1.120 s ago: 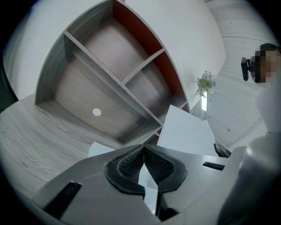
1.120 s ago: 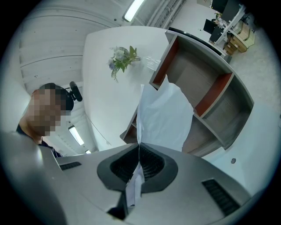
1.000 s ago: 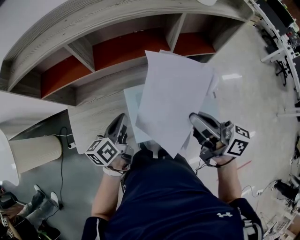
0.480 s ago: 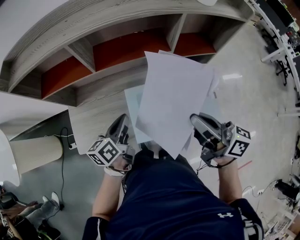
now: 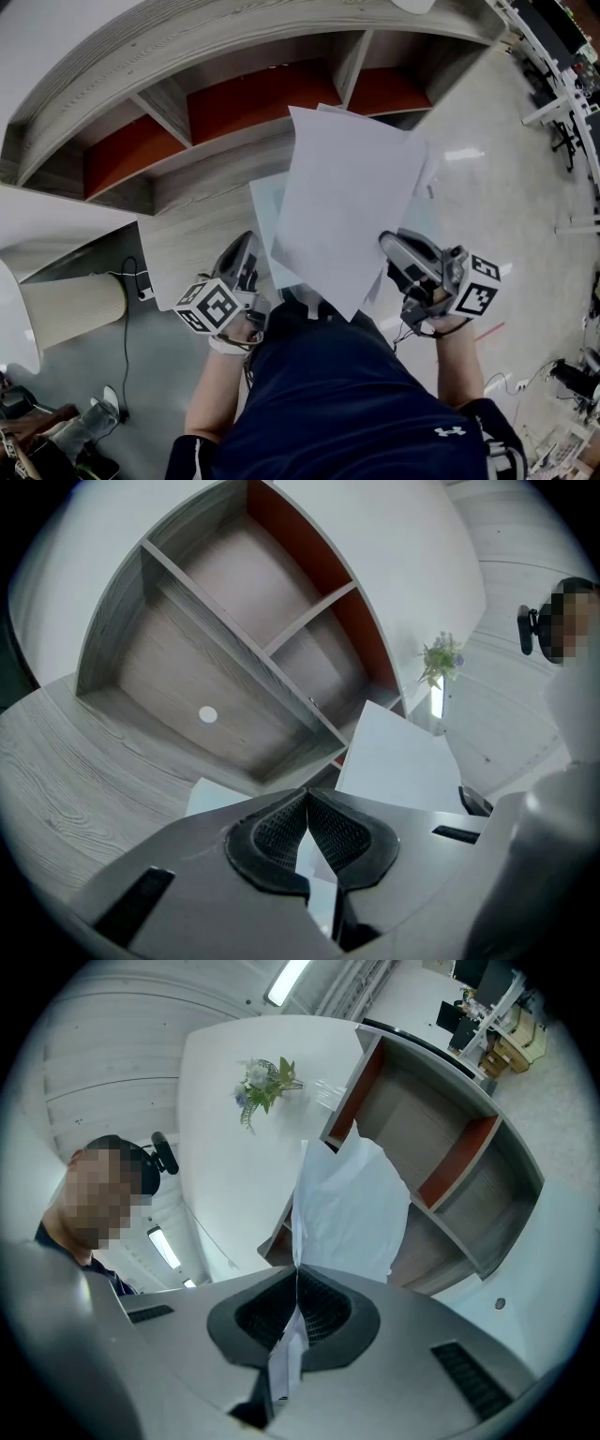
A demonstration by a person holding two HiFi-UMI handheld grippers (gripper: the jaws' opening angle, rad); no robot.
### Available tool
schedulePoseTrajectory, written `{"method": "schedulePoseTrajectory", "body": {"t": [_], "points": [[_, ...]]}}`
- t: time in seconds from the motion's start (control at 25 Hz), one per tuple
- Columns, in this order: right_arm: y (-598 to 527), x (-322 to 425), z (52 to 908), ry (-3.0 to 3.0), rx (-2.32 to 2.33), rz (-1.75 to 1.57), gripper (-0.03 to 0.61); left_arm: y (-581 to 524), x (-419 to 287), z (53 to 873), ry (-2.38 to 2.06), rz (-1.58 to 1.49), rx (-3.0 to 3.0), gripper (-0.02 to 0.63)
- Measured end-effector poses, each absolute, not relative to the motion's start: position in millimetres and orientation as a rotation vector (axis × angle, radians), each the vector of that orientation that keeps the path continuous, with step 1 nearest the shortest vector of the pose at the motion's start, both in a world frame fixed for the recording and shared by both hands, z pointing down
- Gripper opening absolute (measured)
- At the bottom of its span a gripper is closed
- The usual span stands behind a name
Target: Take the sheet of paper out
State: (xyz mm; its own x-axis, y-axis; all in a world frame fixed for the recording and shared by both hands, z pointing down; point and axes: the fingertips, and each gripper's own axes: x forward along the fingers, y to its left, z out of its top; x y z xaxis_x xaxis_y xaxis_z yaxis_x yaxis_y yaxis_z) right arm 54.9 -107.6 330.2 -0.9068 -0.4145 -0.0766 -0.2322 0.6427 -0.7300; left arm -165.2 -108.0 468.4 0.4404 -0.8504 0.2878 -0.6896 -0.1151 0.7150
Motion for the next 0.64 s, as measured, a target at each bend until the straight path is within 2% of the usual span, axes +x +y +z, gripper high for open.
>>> {"method": "schedulePoseTrajectory", "body": {"t": [0.64], "points": [[-104.7,54.1,332.5,2.625,-0.518,-1.119,0.014,-103.5,-165.7,473.4,-1.301,-0.243,1.848,0.015]]}}
